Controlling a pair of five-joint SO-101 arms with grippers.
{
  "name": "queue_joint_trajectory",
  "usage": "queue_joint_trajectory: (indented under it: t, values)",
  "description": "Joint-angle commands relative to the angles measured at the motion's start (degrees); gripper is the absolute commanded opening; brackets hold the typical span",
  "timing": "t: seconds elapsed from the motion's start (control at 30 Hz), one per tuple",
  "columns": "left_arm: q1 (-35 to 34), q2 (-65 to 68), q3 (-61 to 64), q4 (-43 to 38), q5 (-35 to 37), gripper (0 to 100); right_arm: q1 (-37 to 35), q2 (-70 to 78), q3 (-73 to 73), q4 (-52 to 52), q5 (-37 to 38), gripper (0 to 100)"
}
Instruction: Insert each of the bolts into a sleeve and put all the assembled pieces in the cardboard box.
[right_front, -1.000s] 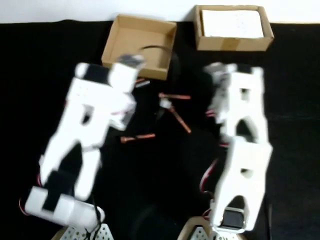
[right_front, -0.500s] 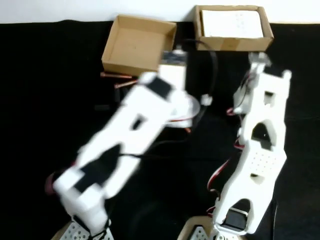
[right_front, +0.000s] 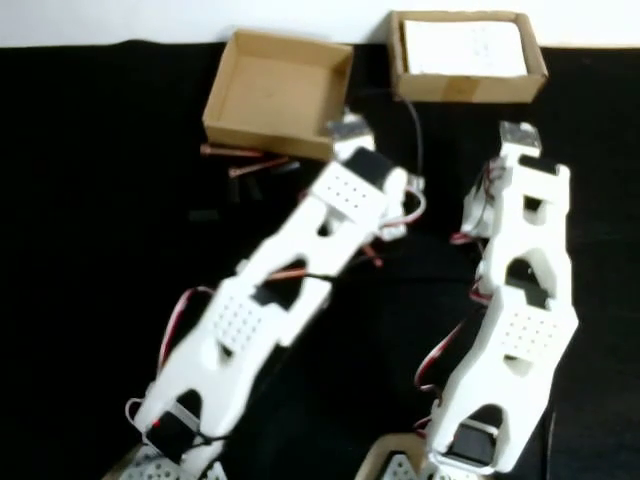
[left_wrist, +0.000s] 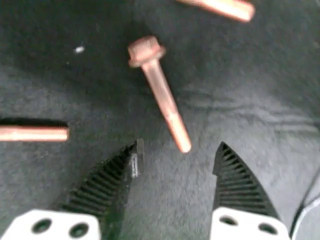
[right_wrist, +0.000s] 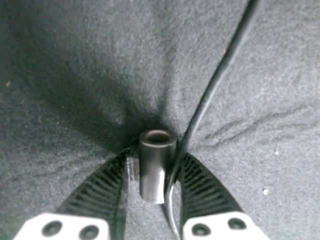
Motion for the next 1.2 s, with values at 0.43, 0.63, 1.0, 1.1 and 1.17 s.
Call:
queue_joint_trajectory:
  t: [0.43, 0.63, 1.0, 1.1, 1.17]
  values:
    - [-7.1, 9.7, -10.2, 0.2, 1.0, 20, -0.8, 0.0, 0.1, -1.2, -0.1, 2.2]
    - [-6.5, 10.5, -10.2, -0.6, -0.9, 19, -0.9, 0.0, 0.1, -1.2, 0.0, 2.2]
    - [-6.1, 10.6, -10.1, -3.1, -13.9, 1, -0.9, 0.0, 0.2, -1.2, -0.4, 2.2]
    - [-6.5, 10.1, -10.2, -3.0, -23.7, 1, -0.9, 0.0, 0.3, -1.2, -0.4, 2.2]
    - [-6.6, 9.5, -10.4, -2.6, -30.6, 1, -0.9, -0.4, 0.3, -0.8, 0.0, 2.2]
